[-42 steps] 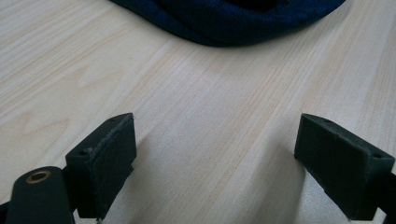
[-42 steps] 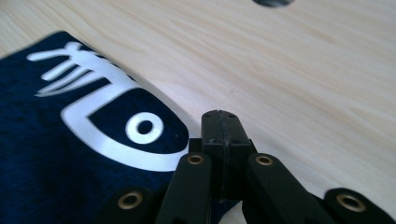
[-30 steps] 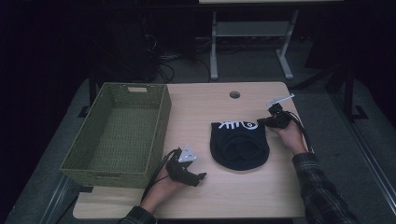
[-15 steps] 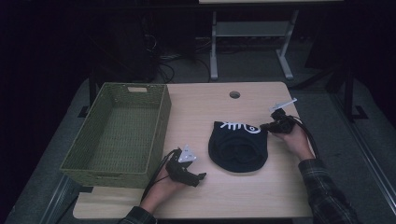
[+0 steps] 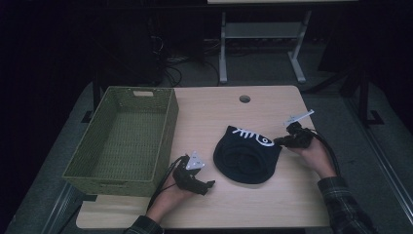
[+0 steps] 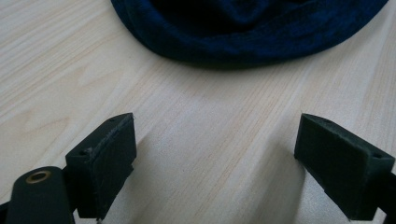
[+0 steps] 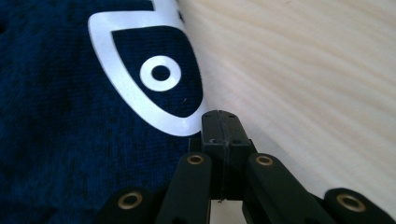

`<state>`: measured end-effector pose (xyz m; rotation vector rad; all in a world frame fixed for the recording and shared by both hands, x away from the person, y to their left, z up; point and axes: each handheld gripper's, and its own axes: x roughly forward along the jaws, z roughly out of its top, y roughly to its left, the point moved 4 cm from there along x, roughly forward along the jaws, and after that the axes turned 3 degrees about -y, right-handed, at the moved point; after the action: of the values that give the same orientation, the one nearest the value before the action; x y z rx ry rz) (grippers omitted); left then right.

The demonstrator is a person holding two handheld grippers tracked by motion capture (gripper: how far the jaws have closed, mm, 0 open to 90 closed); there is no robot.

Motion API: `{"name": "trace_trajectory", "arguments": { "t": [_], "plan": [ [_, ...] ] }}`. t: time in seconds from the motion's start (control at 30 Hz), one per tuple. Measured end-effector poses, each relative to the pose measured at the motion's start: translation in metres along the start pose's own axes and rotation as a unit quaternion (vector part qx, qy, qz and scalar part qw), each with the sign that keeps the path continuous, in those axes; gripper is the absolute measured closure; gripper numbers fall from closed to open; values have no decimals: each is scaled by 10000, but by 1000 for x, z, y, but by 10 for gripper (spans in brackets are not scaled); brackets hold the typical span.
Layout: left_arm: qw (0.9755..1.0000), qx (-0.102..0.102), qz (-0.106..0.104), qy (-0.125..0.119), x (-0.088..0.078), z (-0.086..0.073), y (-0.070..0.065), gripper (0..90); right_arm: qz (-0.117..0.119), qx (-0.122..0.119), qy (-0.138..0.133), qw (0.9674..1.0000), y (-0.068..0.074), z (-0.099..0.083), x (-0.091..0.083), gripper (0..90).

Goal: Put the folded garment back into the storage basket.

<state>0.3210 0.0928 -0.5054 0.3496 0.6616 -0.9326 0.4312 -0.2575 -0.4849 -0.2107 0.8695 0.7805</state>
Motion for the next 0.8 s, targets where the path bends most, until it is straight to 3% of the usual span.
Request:
{"name": "trace_trajectory", "arguments": {
  "t": [0.8],
  "plan": [
    [10000,4,-2,4,0,0,0,118,319,-373,-23,9988,51,-26,-15,900]
  ]
}}
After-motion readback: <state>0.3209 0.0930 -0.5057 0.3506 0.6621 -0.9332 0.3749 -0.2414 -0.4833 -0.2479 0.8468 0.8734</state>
